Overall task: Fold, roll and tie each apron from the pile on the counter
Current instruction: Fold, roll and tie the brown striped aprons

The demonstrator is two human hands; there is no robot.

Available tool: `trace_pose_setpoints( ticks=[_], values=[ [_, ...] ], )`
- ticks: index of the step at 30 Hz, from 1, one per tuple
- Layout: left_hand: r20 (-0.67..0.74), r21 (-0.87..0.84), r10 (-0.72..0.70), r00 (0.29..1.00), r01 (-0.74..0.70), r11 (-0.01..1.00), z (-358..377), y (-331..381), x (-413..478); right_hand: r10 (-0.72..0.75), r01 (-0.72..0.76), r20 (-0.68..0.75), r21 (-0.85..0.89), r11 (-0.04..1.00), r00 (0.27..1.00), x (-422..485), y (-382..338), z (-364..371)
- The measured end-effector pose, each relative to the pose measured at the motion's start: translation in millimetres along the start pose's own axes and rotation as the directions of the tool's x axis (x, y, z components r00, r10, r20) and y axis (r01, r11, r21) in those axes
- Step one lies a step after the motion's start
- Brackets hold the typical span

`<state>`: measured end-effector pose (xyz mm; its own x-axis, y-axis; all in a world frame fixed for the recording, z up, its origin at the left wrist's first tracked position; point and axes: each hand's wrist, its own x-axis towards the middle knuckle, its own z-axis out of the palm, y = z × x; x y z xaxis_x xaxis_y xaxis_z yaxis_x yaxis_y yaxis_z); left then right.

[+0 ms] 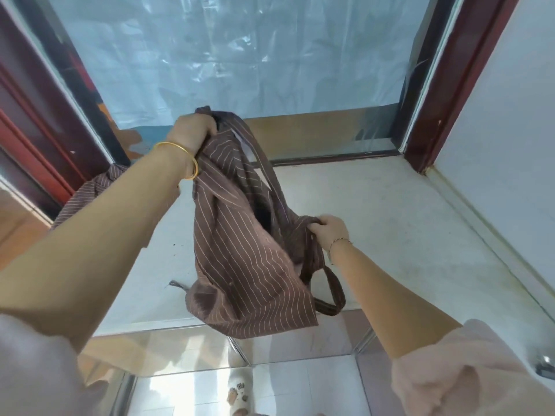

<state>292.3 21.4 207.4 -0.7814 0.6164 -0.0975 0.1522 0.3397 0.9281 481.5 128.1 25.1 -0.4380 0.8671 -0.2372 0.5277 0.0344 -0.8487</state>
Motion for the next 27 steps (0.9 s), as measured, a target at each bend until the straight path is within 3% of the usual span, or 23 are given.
trace_pose_setpoints(
  ticks=[1, 3, 5, 6, 7, 8, 10, 13, 15, 18, 21, 23, 25, 27],
  values=[
    [-0.061, 0.279, 0.079, 0.995, -0.059, 0.959, -7.2, -10.5, 9.0, -0.071, 0.069, -0.058, -0.045, 0.997, 0.996, 3.3, -11.5, -0.9],
    [-0.004, 0.691, 0.137, 0.991, -0.096, 0.717, -15.1, -33.3, 21.7, -0.174, 0.163, -0.119, -0.095, 0.982, 0.978, 5.6, -34.9, -4.3],
    [0.140, 0.896, -0.038, 0.989, -0.110, 0.430, -15.5, -51.7, 25.2, -0.253, 0.252, -0.065, -0.026, 0.967, 0.965, 7.1, -59.6, -6.7],
    [0.186, 0.932, -0.124, 0.975, -0.135, 0.337, -13.6, -60.0, 27.7, -0.297, 0.298, -0.014, 0.030, 0.954, 0.955, 6.2, -71.4, -7.1],
    [0.263, 0.923, -0.149, 0.953, -0.204, 0.326, -10.0, -67.9, 30.3, -0.355, 0.352, 0.035, 0.060, 0.934, 0.934, 5.0, -83.4, -6.8],
    [0.365, 0.874, -0.114, 0.924, -0.298, 0.383, -3.0, -73.7, 30.7, -0.412, 0.409, 0.074, 0.056, 0.911, 0.908, 3.3, -93.1, -6.9],
    [0.548, 0.648, 0.070, 0.834, -0.476, 0.595, 14.6, -74.5, 27.4, -0.495, 0.496, 0.140, 0.027, 0.868, 0.858, 2.2, -110.1, -4.0],
    [0.637, 0.182, 0.316, 0.703, -0.535, 0.825, 33.2, -65.0, 24.4, -0.538, 0.545, 0.176, 0.008, 0.838, 0.824, 5.4, -122.5, -0.2],
    [0.585, 0.120, 0.334, 0.739, -0.486, 0.865, 34.1, -58.1, 29.7, -0.537, 0.540, 0.153, 0.025, 0.841, 0.829, 9.1, -124.6, 0.8],
    [0.449, 0.119, 0.213, 0.868, -0.295, 0.948, 27.9, -57.4, 44.4, -0.472, 0.479, 0.200, 0.014, 0.878, 0.859, 16.8, -118.7, 3.7],
    [0.331, -0.085, 0.108, 0.937, -0.084, 0.993, 16.6, -60.4, 56.8, -0.333, 0.407, 0.301, -0.229, 0.884, 0.893, 26.6, -102.2, 14.4],
    [0.299, -0.242, 0.046, 0.953, 0.029, 0.970, 5.6, -63.9, 62.0, -0.301, 0.394, 0.269, -0.430, 0.812, 0.915, 33.6, -90.9, 21.0],
    [0.245, -0.256, 0.103, 0.964, -0.038, 0.966, -6.5, -70.2, 65.4, -0.333, 0.372, 0.174, -0.553, 0.745, 0.927, 39.3, -82.4, 27.8],
    [0.293, -0.072, 0.167, 0.941, -0.153, 0.986, -21.4, -86.7, 62.7, -0.331, 0.401, 0.230, -0.608, 0.686, 0.915, 42.4, -74.0, 37.3]
  ],
)
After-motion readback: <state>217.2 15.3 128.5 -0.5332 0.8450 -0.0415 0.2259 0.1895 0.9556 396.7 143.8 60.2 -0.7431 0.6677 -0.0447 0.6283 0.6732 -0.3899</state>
